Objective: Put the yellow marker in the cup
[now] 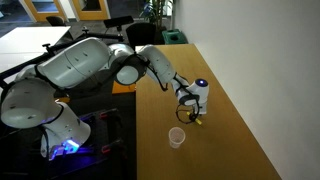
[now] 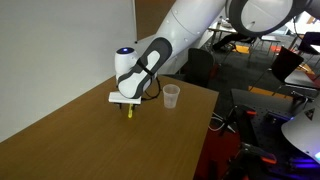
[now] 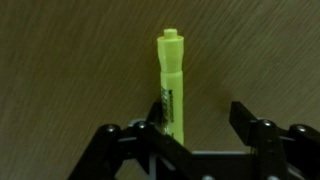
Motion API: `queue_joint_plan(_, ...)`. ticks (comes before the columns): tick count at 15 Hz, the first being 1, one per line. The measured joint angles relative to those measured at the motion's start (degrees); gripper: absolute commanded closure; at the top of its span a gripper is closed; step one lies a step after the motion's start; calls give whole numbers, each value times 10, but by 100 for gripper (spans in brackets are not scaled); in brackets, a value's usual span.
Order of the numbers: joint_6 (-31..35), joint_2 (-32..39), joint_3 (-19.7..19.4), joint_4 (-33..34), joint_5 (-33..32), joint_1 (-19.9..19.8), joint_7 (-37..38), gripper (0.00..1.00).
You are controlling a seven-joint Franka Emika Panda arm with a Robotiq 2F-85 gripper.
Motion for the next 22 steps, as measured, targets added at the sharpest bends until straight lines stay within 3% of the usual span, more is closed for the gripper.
queue_joint_plan(5, 0, 0, 0, 4, 6, -1, 0, 96)
queue_joint_plan(6, 0, 0, 0, 5, 7, -1, 0, 99)
queue_joint_plan(7, 0, -1, 0, 5, 7, -1, 0, 94)
queue_joint_plan(12, 0, -11, -17, -1, 8, 8, 24, 95)
queue_joint_plan(22, 0, -58, -134, -77, -23, 105, 201, 95)
